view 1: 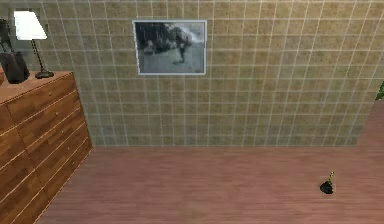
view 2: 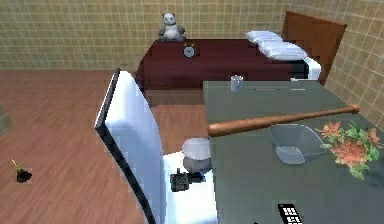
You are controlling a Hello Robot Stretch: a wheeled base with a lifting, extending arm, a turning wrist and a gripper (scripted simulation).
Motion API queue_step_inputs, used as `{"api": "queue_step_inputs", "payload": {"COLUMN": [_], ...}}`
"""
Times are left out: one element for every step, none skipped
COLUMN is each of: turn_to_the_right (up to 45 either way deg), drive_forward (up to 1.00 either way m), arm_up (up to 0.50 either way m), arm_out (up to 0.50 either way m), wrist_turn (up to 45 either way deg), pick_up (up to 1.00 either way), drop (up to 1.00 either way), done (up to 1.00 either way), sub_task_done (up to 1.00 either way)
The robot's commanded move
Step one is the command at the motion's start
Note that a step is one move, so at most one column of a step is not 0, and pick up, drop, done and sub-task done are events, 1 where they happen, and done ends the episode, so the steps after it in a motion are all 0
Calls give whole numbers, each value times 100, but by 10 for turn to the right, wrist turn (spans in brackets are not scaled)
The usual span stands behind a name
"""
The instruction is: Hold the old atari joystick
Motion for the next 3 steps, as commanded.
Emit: {"api": "queue_step_inputs", "payload": {"turn_to_the_right": [0,0,0], "drive_forward": [0,0,0], "arm_up": [50,4,0], "arm_out": [0,0,48], "wrist_turn": [0,0,0], "pick_up": [0,0,0], "drop": [0,0,0], "done": [0,0,0], "sub_task_done": [0,0,0]}}
